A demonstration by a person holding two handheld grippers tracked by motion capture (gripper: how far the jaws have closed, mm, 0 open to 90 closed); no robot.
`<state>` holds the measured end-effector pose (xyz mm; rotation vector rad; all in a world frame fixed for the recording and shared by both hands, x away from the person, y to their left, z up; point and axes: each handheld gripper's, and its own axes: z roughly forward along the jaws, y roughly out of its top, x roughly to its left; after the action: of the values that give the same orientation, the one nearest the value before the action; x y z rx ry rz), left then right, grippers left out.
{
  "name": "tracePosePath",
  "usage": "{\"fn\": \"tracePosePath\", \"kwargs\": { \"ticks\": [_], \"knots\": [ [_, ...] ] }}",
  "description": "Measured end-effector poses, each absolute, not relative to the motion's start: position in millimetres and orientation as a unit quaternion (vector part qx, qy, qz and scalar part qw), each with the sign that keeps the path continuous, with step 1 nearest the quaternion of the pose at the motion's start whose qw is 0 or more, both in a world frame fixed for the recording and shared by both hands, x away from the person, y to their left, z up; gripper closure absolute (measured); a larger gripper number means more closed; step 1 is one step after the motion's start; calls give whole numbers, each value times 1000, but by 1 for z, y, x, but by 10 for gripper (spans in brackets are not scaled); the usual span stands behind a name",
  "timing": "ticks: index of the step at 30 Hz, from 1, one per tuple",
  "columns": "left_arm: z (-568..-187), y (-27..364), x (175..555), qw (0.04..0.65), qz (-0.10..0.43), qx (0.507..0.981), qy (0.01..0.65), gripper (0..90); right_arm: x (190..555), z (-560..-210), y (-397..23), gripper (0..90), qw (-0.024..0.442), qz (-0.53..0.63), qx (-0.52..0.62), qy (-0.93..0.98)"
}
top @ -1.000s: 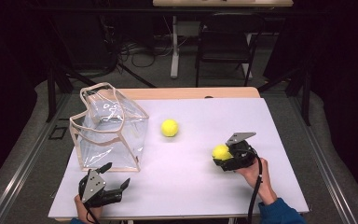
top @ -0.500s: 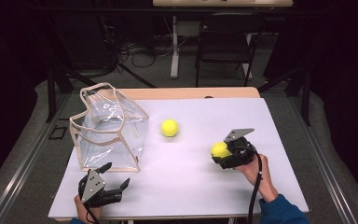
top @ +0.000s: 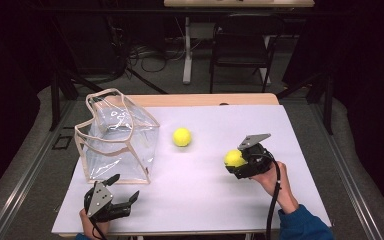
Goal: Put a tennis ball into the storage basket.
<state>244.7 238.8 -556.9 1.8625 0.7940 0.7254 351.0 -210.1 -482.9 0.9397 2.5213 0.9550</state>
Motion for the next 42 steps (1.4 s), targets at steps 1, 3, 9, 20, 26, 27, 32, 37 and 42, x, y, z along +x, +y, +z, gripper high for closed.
{"fn": "tracePosePath", "kwargs": {
  "ticks": [1,3,9,20,26,27,32,37,42],
  "knots": [
    [-557,239,245,475,297,763,324,159,351,-482,-209,261,142,332,325,874],
    [-557,239,245,477,296,761,324,159,352,-481,-208,262,142,331,320,876],
    [-557,239,245,476,296,762,324,159,353,-478,-203,261,137,328,316,880],
    [-557,239,245,476,296,762,323,159,356,-473,-193,262,136,325,304,885],
    [-557,239,245,476,297,762,323,159,358,-469,-189,262,137,327,298,886],
    [-557,239,245,476,297,763,323,159,359,-469,-188,262,136,329,297,886],
    [-557,239,245,476,296,763,322,159,360,-468,-184,262,134,328,294,888],
    [-557,239,245,476,296,763,322,159,361,-468,-181,262,134,326,290,890],
    [-557,239,245,476,296,763,322,159,362,-468,-177,262,132,327,287,891]
  ]
}}
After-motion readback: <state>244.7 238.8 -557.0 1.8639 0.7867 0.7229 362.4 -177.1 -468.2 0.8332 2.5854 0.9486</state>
